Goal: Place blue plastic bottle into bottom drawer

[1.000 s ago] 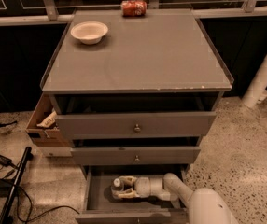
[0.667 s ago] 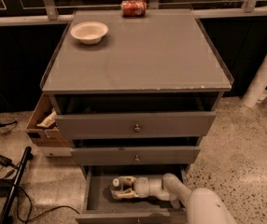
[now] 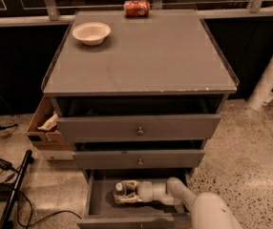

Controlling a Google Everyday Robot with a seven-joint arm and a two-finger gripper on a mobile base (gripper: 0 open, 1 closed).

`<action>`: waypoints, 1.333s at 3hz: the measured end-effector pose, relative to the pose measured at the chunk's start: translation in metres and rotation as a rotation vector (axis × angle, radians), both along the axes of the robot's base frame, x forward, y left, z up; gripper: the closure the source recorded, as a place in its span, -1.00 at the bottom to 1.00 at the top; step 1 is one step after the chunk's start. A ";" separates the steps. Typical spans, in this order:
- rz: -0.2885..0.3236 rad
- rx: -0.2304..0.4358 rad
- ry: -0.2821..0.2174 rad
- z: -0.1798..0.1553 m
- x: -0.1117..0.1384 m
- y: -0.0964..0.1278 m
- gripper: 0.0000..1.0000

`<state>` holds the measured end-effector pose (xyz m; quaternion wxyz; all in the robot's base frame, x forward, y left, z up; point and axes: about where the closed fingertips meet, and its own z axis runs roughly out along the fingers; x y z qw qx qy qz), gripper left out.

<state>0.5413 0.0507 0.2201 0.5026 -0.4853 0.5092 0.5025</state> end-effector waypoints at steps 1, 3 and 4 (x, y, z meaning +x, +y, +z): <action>0.000 0.000 0.000 0.000 0.000 0.000 -0.47; 0.000 0.000 0.000 0.000 0.000 0.000 -1.00; 0.000 0.000 0.000 0.000 0.000 0.000 -1.00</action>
Offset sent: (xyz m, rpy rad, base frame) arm 0.0000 0.0000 0.0000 0.0000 0.0000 0.0000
